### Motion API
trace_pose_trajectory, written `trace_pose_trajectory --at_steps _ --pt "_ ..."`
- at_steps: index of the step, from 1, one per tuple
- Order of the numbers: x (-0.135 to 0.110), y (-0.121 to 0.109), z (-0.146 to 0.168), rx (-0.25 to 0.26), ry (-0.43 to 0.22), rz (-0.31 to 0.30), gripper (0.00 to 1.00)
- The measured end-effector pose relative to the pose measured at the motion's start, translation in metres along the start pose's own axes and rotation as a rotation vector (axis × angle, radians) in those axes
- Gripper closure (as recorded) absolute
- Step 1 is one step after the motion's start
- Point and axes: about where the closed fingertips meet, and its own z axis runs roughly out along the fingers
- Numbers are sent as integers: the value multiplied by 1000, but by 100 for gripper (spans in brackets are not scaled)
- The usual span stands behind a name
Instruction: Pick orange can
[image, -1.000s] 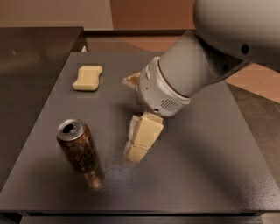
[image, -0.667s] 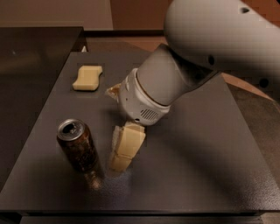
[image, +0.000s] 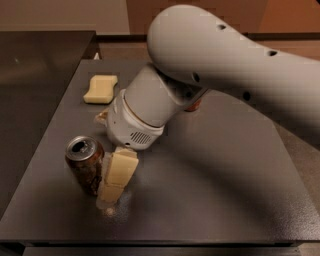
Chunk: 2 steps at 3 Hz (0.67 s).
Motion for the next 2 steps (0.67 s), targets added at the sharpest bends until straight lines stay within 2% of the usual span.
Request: trace_pose_trajectory --at_steps 1,2 --pt "-5 -4 7 -22 -19 11 22" --pt "-8 -6 5 -39 -43 27 45"
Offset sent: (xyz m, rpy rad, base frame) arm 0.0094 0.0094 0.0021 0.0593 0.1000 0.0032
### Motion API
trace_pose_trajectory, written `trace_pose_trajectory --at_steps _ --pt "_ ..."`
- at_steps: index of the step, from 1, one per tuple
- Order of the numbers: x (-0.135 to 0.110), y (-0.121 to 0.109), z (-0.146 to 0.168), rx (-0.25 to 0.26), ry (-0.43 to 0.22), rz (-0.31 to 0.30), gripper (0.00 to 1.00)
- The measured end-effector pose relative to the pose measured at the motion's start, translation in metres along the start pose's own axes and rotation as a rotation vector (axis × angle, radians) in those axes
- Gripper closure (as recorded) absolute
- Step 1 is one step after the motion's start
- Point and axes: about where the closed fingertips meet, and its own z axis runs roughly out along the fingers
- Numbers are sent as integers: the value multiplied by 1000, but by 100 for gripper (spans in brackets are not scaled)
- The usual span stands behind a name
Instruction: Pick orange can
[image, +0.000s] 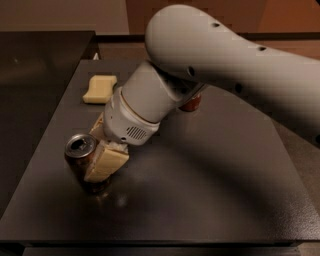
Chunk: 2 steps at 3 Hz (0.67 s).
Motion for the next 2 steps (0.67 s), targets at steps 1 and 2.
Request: trace_pose_trajectory --at_steps 1,2 --pt "-5 -1 -11 -7 -24 12 69" --pt "-17 -9 -34 5 -44 19 91"
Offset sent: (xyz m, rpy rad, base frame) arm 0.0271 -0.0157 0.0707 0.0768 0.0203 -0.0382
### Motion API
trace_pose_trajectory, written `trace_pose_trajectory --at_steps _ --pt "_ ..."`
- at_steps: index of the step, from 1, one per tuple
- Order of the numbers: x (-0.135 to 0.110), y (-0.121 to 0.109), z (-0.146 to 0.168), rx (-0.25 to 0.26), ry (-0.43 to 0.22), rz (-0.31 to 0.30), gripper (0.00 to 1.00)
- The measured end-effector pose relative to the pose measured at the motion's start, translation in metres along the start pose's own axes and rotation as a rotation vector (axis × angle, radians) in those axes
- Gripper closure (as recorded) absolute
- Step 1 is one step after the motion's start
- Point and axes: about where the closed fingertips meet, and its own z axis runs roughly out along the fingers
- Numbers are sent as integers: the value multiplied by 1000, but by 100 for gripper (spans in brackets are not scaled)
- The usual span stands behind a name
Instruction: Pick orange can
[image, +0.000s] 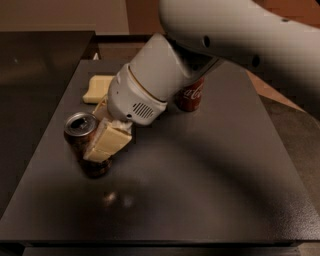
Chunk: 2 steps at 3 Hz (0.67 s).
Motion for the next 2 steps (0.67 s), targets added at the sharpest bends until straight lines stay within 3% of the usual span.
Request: trace_pose_trajectory --at_steps 1,2 --pt "-17 -14 -32 27 -6 -1 100" --pt "-40 -30 -80 39 32 -33 100"
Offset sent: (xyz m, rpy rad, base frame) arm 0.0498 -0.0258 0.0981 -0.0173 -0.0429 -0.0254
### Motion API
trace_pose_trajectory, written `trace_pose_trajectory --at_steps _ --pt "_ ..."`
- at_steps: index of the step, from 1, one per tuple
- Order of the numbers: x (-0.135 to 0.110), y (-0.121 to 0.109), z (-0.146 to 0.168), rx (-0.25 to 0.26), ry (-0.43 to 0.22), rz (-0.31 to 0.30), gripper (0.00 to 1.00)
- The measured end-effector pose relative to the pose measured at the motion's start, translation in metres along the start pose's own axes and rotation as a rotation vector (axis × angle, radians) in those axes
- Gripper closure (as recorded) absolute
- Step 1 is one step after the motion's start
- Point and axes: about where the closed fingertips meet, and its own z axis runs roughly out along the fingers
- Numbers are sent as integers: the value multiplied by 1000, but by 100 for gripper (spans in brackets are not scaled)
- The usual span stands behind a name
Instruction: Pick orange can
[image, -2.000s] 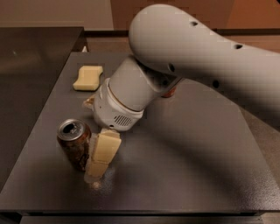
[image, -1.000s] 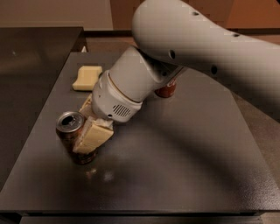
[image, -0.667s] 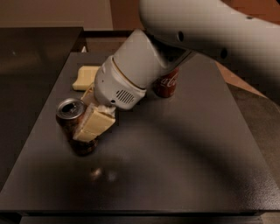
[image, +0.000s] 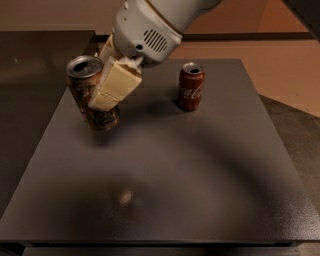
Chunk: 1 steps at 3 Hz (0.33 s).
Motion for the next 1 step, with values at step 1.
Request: trace_pose_trajectory --at_steps 1 --pt "-3 1 -4 1 1 -7 100"
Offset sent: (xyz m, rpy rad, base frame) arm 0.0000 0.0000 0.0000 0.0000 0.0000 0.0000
